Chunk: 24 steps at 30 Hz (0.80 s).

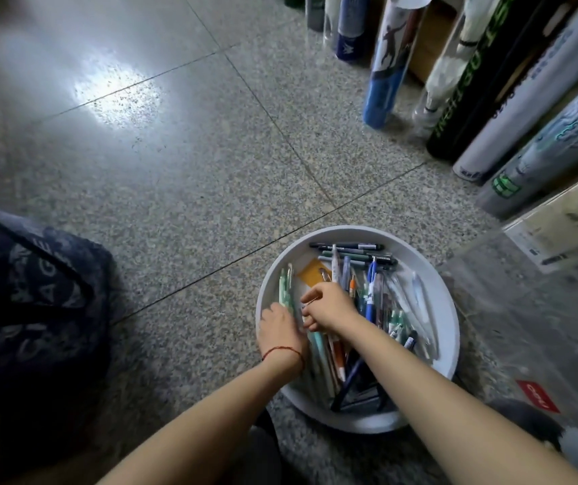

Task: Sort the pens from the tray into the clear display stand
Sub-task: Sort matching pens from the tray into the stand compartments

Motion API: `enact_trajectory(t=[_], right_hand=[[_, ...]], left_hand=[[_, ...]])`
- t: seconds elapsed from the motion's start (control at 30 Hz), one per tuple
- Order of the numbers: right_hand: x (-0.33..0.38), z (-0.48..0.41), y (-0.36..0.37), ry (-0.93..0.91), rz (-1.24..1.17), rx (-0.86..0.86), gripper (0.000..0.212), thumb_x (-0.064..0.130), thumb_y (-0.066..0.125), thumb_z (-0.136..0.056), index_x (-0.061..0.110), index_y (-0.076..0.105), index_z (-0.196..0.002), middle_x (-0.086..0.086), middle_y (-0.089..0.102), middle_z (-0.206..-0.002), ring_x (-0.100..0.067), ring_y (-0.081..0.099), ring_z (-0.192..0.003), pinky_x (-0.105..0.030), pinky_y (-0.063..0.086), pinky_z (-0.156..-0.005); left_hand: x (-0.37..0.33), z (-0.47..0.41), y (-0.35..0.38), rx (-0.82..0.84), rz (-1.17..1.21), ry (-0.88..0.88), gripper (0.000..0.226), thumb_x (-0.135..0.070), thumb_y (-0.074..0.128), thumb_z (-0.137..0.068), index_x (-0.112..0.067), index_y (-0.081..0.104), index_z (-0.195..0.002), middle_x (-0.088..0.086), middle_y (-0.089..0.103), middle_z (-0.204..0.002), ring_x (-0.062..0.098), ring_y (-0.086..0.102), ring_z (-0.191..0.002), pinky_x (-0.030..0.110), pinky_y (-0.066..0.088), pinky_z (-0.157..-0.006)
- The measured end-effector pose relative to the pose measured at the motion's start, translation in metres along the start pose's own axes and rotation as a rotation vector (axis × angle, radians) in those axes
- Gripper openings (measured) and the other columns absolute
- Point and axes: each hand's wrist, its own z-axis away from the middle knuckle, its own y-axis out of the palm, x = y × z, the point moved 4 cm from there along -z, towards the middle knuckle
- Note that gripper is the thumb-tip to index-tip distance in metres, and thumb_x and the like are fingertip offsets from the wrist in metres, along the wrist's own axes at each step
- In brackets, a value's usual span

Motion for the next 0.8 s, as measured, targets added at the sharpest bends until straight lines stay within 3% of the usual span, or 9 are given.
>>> enact_trajectory(t=[0.13, 0.3, 0.4, 0.5, 0.57, 0.73, 0.8], right_hand=[[-0.001, 0.003, 0.0, 0.015, -0.052, 0.002, 0.032, -0.013, 0.039, -0.087, 0.012, 0.049, -0.07, -0.01, 0.054, -0.068, -0.018, 0.049, -0.049, -0.024, 0.041, -0.044], [0.0, 0.004, -0.005, 0.032, -0.079, 0.002, 0.025, -0.009, 0.037, -0.09, 0.008, 0.051, -0.078, -0.009, 0.054, -0.068, -0.017, 0.047, -0.049, -0.022, 0.04, -0.042], [0.001, 0.005, -0.008, 0.027, -0.091, 0.016, 0.021, -0.009, 0.038, -0.091, 0.006, 0.052, -0.085, -0.009, 0.054, -0.07, -0.016, 0.047, -0.048, -0.021, 0.039, -0.041], [0.007, 0.009, -0.011, -0.011, -0.085, 0.049, 0.02, -0.008, 0.039, -0.091, 0.005, 0.055, -0.091, -0.009, 0.055, -0.073, -0.015, 0.049, -0.05, -0.021, 0.042, -0.044], [0.015, 0.015, -0.013, -0.067, -0.09, 0.092, 0.016, -0.001, 0.042, -0.093, 0.006, 0.056, -0.097, -0.006, 0.056, -0.075, -0.014, 0.05, -0.052, -0.019, 0.043, -0.046], [0.029, 0.02, -0.019, -0.188, -0.144, 0.091, 0.016, 0.017, 0.05, -0.095, 0.006, 0.056, -0.104, -0.005, 0.055, -0.085, -0.015, 0.052, -0.056, -0.024, 0.046, -0.052], [0.025, 0.02, -0.019, -0.177, -0.063, 0.083, 0.011, 0.018, 0.052, -0.094, 0.009, 0.053, -0.086, -0.003, 0.052, -0.076, -0.018, 0.053, -0.057, -0.031, 0.05, -0.056]], left_hand=[[0.008, 0.002, 0.01, 0.097, 0.252, -0.138, 0.041, -0.018, 0.051, -0.09, 0.003, 0.035, -0.122, 0.023, 0.047, -0.13, 0.036, 0.05, -0.118, 0.037, 0.042, -0.093], [0.019, 0.005, 0.004, 0.049, 0.461, -0.139, 0.03, -0.006, 0.043, -0.091, 0.004, 0.04, -0.119, 0.024, 0.055, -0.118, 0.035, 0.053, -0.11, 0.033, 0.041, -0.087], [0.031, 0.003, -0.001, -0.024, 0.641, -0.12, 0.018, -0.003, 0.043, -0.089, -0.001, 0.042, -0.107, 0.025, 0.059, -0.105, 0.037, 0.06, -0.093, 0.038, 0.049, -0.082], [0.032, 0.006, -0.013, -0.015, 0.918, -0.073, 0.012, 0.002, 0.041, -0.091, -0.009, 0.044, -0.09, 0.014, 0.058, -0.082, 0.022, 0.055, -0.06, 0.031, 0.047, -0.059], [0.026, 0.011, -0.023, 0.061, 1.029, -0.021, 0.015, 0.003, 0.04, -0.092, -0.01, 0.047, -0.089, 0.008, 0.058, -0.075, 0.017, 0.056, -0.053, 0.029, 0.047, -0.055], [0.003, 0.024, -0.029, 0.253, 1.093, 0.064, 0.012, 0.0, 0.039, -0.094, -0.006, 0.049, -0.089, 0.003, 0.062, -0.069, 0.01, 0.063, -0.047, 0.028, 0.05, -0.055], [-0.003, 0.029, -0.024, 0.292, 1.047, 0.067, 0.011, -0.002, 0.041, -0.094, -0.006, 0.051, -0.092, 0.003, 0.063, -0.071, 0.01, 0.064, -0.051, 0.028, 0.05, -0.054]])
